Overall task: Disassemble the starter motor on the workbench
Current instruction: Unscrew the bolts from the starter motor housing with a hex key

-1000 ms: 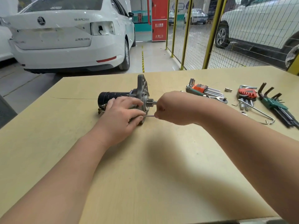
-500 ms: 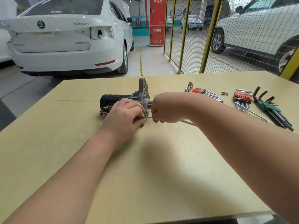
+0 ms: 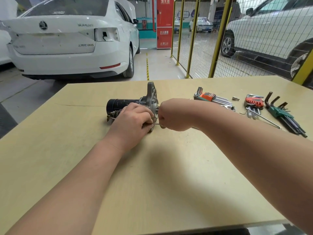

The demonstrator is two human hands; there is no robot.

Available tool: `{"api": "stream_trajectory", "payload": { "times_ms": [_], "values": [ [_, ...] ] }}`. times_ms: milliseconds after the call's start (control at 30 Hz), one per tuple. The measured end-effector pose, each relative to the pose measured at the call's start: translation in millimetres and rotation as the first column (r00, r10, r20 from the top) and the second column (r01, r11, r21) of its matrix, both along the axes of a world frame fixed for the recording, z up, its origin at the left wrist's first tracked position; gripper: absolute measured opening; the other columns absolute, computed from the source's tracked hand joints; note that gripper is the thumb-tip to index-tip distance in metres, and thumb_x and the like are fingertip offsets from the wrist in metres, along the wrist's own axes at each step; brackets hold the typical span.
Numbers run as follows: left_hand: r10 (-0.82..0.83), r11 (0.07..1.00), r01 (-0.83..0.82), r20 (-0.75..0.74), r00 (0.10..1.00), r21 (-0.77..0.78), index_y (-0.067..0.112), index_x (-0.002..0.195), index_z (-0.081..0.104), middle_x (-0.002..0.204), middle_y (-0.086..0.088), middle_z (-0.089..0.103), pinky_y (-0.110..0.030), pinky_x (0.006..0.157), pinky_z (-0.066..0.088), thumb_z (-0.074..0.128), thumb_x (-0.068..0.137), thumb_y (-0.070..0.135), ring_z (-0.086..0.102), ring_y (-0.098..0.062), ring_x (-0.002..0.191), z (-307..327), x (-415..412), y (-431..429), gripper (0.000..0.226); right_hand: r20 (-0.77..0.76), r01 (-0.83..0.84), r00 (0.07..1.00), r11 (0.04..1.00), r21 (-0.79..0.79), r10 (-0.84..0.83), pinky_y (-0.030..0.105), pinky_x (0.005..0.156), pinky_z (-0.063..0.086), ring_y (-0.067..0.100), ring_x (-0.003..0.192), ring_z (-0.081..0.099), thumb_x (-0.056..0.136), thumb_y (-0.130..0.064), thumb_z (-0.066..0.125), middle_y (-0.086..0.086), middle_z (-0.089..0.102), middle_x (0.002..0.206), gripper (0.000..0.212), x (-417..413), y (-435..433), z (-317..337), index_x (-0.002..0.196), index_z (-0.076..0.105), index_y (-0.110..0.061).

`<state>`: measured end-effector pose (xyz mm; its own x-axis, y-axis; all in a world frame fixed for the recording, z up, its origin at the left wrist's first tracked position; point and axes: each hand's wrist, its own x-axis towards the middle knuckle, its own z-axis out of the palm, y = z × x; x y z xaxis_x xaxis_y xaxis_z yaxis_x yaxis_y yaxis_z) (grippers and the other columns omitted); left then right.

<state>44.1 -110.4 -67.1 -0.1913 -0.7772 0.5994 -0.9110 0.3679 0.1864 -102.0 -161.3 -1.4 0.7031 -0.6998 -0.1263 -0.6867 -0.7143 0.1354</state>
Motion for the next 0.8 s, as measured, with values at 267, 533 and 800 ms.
{"api": "stream_trajectory", "payload": {
  "times_ms": [267, 533, 800],
  "values": [
    [-0.025, 1.000, 0.025, 0.067, 0.997, -0.002, 0.005, 0.088, 0.078, 0.103, -0.003, 0.071, -0.052, 0.090, 0.046, 0.074, 0.082, 0.009, 0.057, -0.035, 0.102, -1, 7, 0, 0.008, 0.078, -0.042, 0.996, 0.997, -0.060, 0.046, 0.025, 0.045, 0.030, 0.020, 0.062, 0.046, 0.090, -0.021, 0.050, 0.002, 0.052, 0.072, 0.016, 0, -5, -3, 0.093, 0.061, -0.011],
    [0.018, 0.999, -0.017, -0.023, 1.000, 0.041, 0.006, 0.092, 0.074, 0.107, -0.001, 0.069, -0.036, 0.100, 0.040, 0.080, 0.075, 0.010, 0.054, -0.028, 0.108, -1, 4, -1, 0.018, 0.128, 0.029, 0.992, 0.996, -0.089, -0.017, 0.024, 0.044, 0.031, 0.017, 0.054, 0.046, 0.089, -0.015, 0.049, 0.000, 0.050, 0.065, 0.022, 1, -6, -12, 0.067, 0.049, -0.018],
    [0.018, 1.000, -0.018, -0.009, 1.000, -0.013, 0.008, 0.093, 0.078, 0.108, -0.007, 0.069, -0.039, 0.087, 0.050, 0.079, 0.076, 0.005, 0.060, -0.034, 0.101, -1, 11, 3, 0.017, 0.255, -0.023, 0.966, 0.998, -0.057, 0.037, 0.027, 0.056, 0.040, 0.027, 0.084, 0.059, 0.096, -0.022, 0.045, 0.008, 0.062, 0.092, 0.022, -5, -4, -17, 0.099, 0.063, -0.009]
  ]
}}
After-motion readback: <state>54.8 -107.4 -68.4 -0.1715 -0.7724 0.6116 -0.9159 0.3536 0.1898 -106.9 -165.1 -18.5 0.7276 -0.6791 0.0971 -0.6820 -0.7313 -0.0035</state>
